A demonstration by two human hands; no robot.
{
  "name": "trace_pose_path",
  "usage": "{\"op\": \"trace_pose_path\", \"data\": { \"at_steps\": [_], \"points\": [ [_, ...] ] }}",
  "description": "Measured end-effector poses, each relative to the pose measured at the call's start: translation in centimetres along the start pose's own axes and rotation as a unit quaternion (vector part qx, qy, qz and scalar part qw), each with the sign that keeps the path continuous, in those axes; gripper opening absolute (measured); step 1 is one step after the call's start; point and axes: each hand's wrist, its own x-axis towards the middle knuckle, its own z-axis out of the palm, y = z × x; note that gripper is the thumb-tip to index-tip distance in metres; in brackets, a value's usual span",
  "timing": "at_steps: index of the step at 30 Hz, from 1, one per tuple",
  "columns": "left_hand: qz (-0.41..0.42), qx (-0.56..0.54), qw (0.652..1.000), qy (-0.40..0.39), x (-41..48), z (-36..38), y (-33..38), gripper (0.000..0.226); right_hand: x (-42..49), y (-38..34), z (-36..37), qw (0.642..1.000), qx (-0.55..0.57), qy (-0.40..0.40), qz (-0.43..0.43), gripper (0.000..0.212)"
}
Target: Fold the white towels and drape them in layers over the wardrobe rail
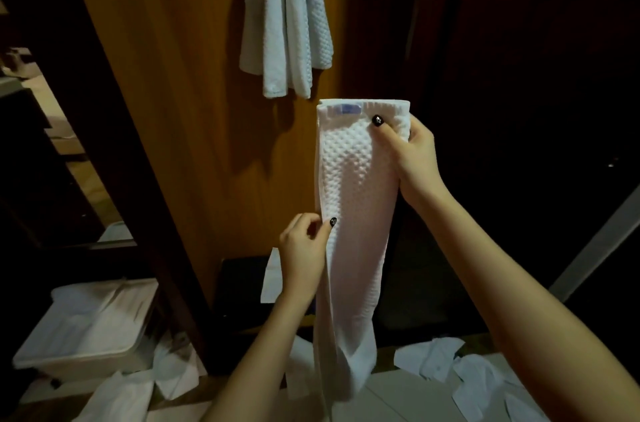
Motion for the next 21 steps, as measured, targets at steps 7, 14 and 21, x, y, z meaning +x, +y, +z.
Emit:
{"op": "trace_pose_path", "data": {
  "at_steps": [7,14,21],
  "points": [
    [-0.079,-0.182,0.975,-0.101,1.4,0.1,1.4,0.016,1.8,-1.3,-1.6,1.000,0.023,-0.018,0.000,0.009],
    [-0.068,-0.187,0.949,-0.243,3.9,0.0,3.7,0.011,4.7,-4.4,-2.9,0.997,0.047,-0.065,0.003,0.016],
    [-0.058,-0.147,0.972,-0.172,5.5,0.3,4.4,0.026,7.0,-6.5,-3.7,0.988,0.052,-0.138,0.042,0.023]
  ]
}}
